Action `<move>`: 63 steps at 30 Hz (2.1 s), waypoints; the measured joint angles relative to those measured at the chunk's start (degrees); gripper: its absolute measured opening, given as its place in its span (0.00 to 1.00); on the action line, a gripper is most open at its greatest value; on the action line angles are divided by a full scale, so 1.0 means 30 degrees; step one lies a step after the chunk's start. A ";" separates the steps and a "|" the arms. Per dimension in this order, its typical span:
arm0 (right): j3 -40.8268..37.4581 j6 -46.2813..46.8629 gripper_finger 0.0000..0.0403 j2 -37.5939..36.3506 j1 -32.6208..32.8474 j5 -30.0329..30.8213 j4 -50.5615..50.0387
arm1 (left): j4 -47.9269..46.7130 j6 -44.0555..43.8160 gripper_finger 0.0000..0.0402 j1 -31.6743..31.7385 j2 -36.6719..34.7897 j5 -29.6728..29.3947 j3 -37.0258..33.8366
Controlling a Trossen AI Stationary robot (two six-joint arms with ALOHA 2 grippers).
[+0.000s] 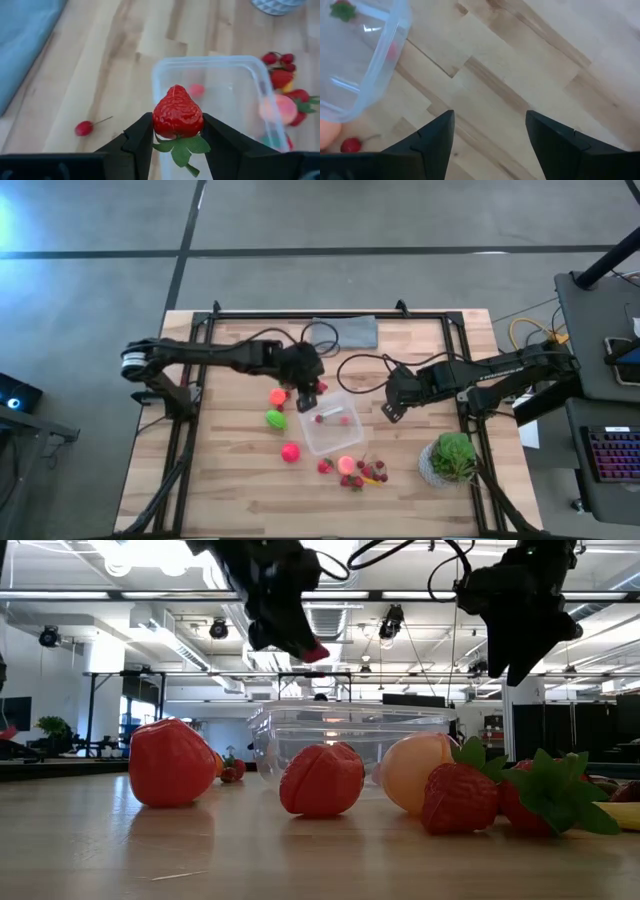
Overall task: Pick and placing Produce into tupperware
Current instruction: Put the red strawberry into the transparent container, then put the red cherry into the transparent container
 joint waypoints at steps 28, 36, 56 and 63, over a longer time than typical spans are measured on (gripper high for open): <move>0.1209 0.8671 0.59 -0.0393 0.3345 0.1020 -0.0670 | 0.7473 -0.5841 0.55 -0.6107 0.0063 -0.5675 -0.4073; 0.1159 0.5532 0.60 -0.0393 0.6014 0.1020 0.0784 | 0.6512 -0.6650 0.61 -0.6370 -0.0182 -0.3806 -0.4109; 0.1020 -0.1312 0.58 0.6494 0.9944 -0.0949 0.5801 | 0.4324 -0.8836 0.61 -0.7241 -0.0241 -0.3563 -0.4386; 0.0569 -0.1879 0.55 0.6507 0.9476 -0.0498 0.6147 | 0.4394 -0.8753 0.61 -0.7343 -0.0241 -0.3565 -0.4609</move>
